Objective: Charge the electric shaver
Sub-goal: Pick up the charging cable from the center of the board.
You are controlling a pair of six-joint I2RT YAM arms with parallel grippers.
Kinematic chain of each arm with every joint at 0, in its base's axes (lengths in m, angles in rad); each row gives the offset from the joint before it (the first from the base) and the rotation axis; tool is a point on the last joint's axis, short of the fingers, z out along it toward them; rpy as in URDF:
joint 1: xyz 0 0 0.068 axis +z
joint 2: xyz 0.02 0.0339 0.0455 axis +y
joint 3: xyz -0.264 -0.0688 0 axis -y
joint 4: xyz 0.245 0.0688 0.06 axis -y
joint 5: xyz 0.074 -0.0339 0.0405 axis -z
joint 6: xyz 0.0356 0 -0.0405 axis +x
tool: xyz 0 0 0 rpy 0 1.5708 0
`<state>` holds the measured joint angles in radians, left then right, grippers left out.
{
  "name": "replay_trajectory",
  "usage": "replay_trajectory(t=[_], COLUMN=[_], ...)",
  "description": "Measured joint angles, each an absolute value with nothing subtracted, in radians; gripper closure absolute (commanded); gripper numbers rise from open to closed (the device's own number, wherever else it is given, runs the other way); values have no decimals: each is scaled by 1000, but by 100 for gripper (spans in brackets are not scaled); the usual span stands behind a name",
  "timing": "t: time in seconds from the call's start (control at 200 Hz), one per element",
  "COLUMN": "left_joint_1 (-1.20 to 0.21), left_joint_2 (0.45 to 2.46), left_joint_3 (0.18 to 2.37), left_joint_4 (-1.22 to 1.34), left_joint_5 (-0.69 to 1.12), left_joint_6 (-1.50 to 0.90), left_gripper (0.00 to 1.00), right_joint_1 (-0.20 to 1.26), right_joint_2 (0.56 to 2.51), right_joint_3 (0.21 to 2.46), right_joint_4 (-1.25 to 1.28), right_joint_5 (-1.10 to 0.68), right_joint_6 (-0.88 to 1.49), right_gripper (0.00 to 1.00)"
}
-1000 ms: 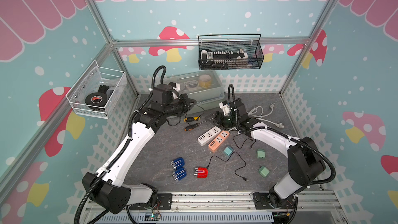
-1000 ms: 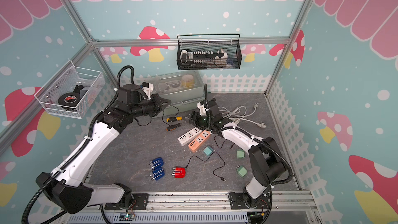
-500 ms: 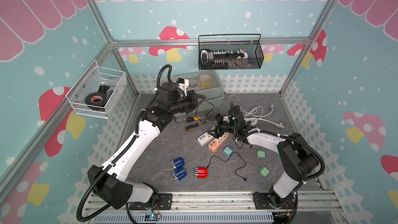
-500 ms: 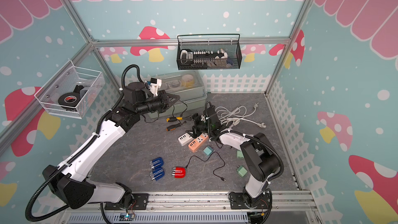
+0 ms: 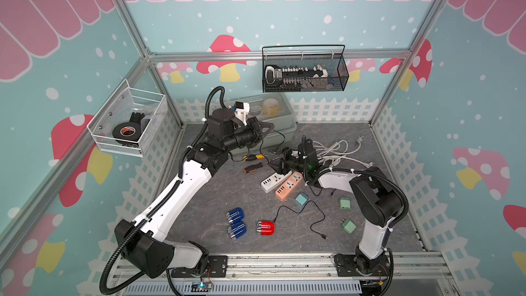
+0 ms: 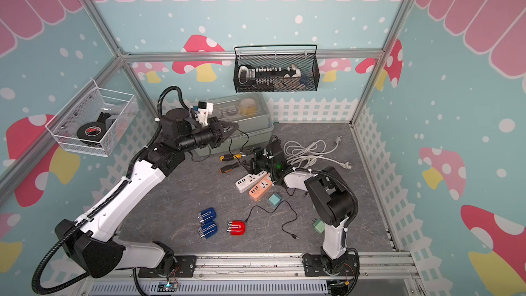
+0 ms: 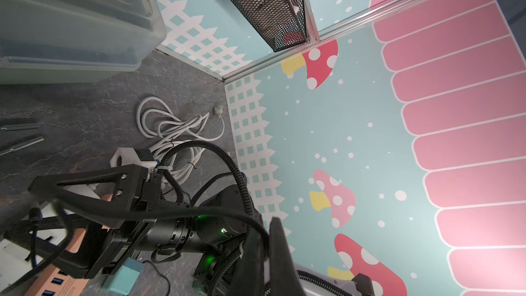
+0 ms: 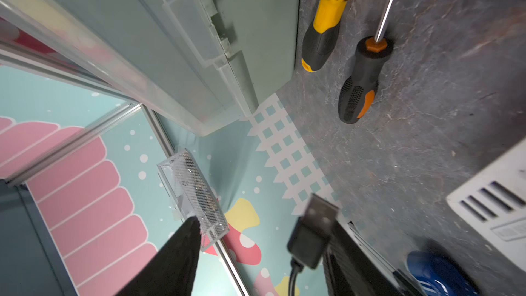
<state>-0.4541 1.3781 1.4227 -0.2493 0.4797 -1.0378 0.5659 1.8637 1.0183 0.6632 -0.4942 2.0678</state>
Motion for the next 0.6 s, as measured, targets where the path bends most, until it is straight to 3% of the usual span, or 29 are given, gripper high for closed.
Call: replay_trajectory(t=[0.14, 0.345, 0.565, 0.6], left_joint_1=[-454, -445, -407, -399], left_joint_2=[1375, 1352, 1312, 1308], left_joint_3=[1417, 1401, 1367, 1362], left_joint_4=[-242, -241, -242, -244], left_joint_5=[480, 480, 479, 478], left_joint_6=[-1045, -1050, -1069, -1071], left_gripper=[100, 100, 100, 90], right_joint_1=[569, 555, 507, 503], right_joint_2=[1876, 1880, 1876, 1874], right_joint_3=[1017, 1012, 997, 995], right_joint_4=[721, 756, 762, 761], right_joint_5=[-467, -424, -387, -384], right_joint_6=[2072, 2078, 2081, 2081], right_gripper=[75, 100, 100, 100])
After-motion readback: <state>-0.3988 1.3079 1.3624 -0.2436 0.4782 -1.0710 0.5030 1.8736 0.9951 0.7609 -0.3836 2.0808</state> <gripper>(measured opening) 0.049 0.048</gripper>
